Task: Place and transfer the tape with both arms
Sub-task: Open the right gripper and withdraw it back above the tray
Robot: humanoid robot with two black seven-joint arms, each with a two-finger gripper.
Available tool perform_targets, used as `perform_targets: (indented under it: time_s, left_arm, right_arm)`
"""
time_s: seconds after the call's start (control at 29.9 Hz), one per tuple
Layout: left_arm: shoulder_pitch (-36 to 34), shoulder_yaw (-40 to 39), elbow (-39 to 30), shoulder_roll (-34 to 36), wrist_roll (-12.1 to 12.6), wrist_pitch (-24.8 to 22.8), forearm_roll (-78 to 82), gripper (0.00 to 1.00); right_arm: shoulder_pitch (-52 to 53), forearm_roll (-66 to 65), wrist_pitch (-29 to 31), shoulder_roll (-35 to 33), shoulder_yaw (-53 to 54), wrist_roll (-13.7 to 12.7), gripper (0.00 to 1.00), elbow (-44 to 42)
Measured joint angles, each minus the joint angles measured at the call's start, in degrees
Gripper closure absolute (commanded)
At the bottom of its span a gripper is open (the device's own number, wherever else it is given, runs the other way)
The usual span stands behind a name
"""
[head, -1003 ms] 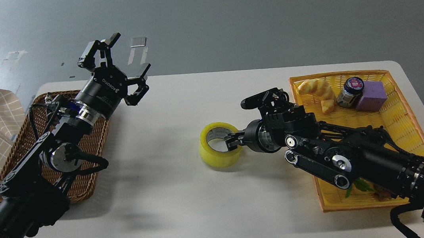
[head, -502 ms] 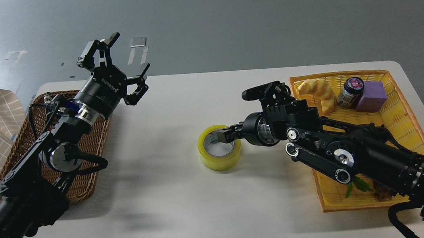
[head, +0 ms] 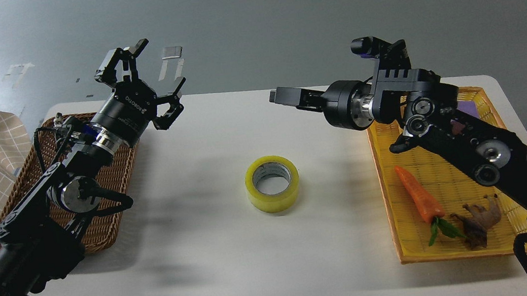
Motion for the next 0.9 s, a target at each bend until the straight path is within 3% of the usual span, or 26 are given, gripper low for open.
perform_targets:
  time_s: [0.37, 0.64, 0.9]
  left_arm:
    - [-1.16, -0.50, 0.00, -0.13, -0.11, 0.00, -0.10, 0.00]
    - [-1.75, -0.49, 0.00, -0.35, -0.04, 0.00, -0.10, 0.00]
    - [-1.86, -0.19, 0.00, -0.05, -0.03, 0.00, -0.10, 0.00]
  right_arm:
    - [-9.28, 27.70, -0.01, -1.24, 33.24, 0.87, 0.00, -0.06]
    - [-17.46, 51.80, -0.02, -0.88, 41.96, 0.72, 0.00, -0.23]
    - [-27.18, 60.26, -0.01, 3.05, 47.46, 0.37, 0.00, 0.94]
